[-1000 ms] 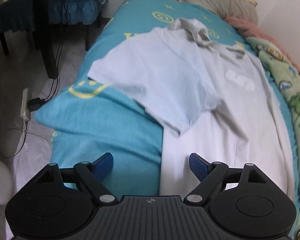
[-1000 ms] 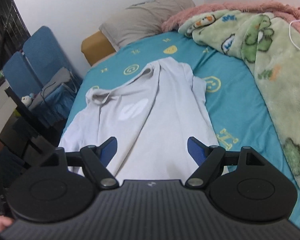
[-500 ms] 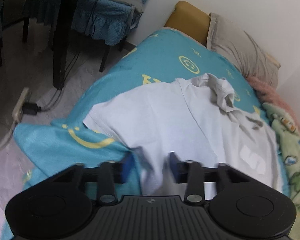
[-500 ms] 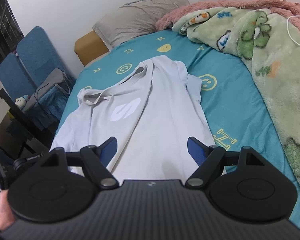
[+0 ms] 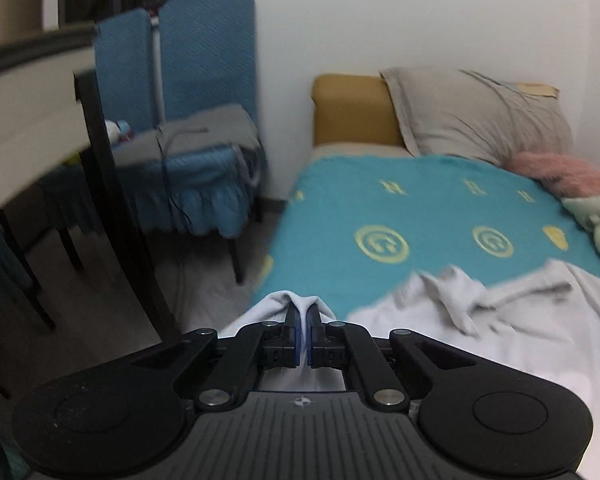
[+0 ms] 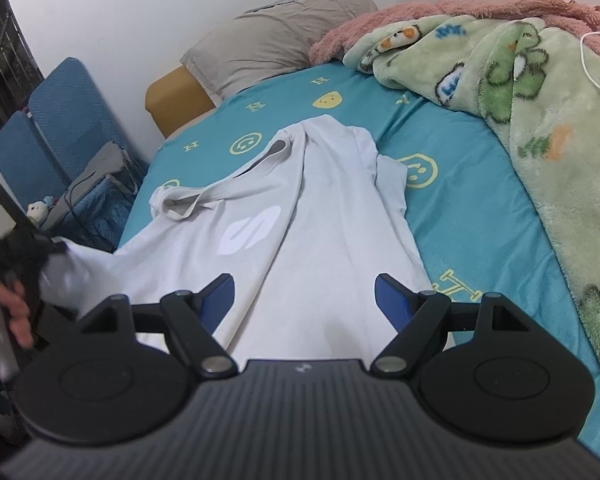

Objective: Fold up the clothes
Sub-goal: 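Grasp the T-shirt hem with both grippers and lift it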

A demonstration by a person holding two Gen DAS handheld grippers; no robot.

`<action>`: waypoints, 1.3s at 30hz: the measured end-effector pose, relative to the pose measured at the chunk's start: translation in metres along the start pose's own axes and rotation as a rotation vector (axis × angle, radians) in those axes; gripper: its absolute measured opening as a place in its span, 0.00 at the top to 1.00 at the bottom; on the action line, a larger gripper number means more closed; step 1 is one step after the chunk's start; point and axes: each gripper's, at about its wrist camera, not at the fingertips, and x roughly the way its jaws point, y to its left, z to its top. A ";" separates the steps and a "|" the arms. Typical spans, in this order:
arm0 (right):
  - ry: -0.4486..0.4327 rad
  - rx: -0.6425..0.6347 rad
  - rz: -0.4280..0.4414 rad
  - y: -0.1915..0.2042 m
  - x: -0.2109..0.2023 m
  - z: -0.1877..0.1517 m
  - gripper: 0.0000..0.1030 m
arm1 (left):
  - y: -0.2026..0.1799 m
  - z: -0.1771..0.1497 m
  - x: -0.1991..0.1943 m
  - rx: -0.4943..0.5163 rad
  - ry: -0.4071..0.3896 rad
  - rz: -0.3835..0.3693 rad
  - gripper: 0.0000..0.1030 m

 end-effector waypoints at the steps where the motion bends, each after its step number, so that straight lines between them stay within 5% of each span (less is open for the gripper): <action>1: -0.002 0.003 -0.002 -0.001 0.000 0.001 0.24 | 0.001 0.005 0.003 0.003 0.000 0.024 0.97; 8: -0.007 0.027 -0.006 -0.007 0.000 0.003 0.24 | 0.017 0.038 0.018 -0.001 -0.074 0.270 0.98; 10: -0.011 0.030 -0.008 -0.008 0.001 0.003 0.24 | 0.025 0.052 0.021 -0.013 -0.110 0.289 0.97; 14: -0.018 -0.007 0.001 -0.001 0.017 0.012 0.24 | 0.038 0.051 0.053 0.063 0.036 0.194 0.92; 16: -0.027 -0.054 0.016 0.007 0.034 0.019 0.24 | 0.041 0.039 0.066 0.086 0.104 0.130 0.70; 18: -0.036 -0.102 0.031 0.015 0.051 0.027 0.24 | 0.042 0.027 0.072 0.095 0.105 0.089 0.48; 22: -0.054 -0.197 0.062 0.031 0.085 0.043 0.24 | 0.027 0.014 0.081 0.056 0.063 -0.007 0.38; 29: -0.075 -0.304 0.101 0.057 0.197 0.109 0.25 | -0.052 0.019 0.128 -0.040 0.012 -0.212 0.34; 35: -0.018 -0.441 0.010 0.085 0.306 0.151 0.32 | -0.132 0.028 0.189 0.098 0.010 -0.258 0.37; 39: 0.074 -0.507 -0.071 0.093 0.356 0.150 0.57 | -0.161 0.022 0.219 0.249 0.041 -0.218 0.62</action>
